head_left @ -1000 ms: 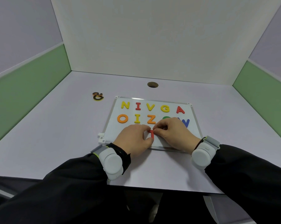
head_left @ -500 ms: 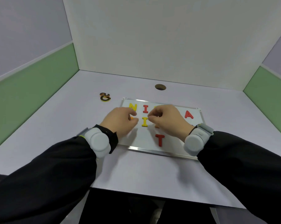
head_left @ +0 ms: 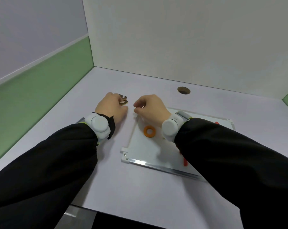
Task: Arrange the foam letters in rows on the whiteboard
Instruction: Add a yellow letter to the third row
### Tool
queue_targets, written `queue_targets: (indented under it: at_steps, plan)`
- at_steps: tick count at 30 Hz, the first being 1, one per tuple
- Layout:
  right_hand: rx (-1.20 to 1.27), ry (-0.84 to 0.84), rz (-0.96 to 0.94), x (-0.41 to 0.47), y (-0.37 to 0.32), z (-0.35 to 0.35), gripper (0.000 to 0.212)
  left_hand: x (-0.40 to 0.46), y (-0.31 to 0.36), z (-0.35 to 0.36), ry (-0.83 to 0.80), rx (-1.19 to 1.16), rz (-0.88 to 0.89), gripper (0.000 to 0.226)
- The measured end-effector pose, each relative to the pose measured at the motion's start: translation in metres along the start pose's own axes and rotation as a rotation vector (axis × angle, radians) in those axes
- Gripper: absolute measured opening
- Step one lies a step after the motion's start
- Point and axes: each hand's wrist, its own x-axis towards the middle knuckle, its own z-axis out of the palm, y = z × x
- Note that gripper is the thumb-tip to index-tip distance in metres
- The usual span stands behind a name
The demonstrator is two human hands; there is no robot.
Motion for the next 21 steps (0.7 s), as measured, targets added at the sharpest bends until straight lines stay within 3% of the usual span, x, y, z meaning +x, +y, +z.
queue_targets:
  at_steps: [6,14,21]
  plan:
    - [-0.068,-0.003,0.001,0.030,-0.009,0.017,0.030,0.021,-0.004,0.006,-0.013,0.044,-0.065,0.048]
    - [-0.071,-0.040,0.041,0.037,-0.012,0.023,0.033,0.029,-0.006,0.005,-0.002,0.113,0.004,0.038]
    - [0.028,-0.006,0.080,0.034,-0.010,0.017,0.037,0.026,-0.004,-0.013,0.032,0.151,0.076,0.045]
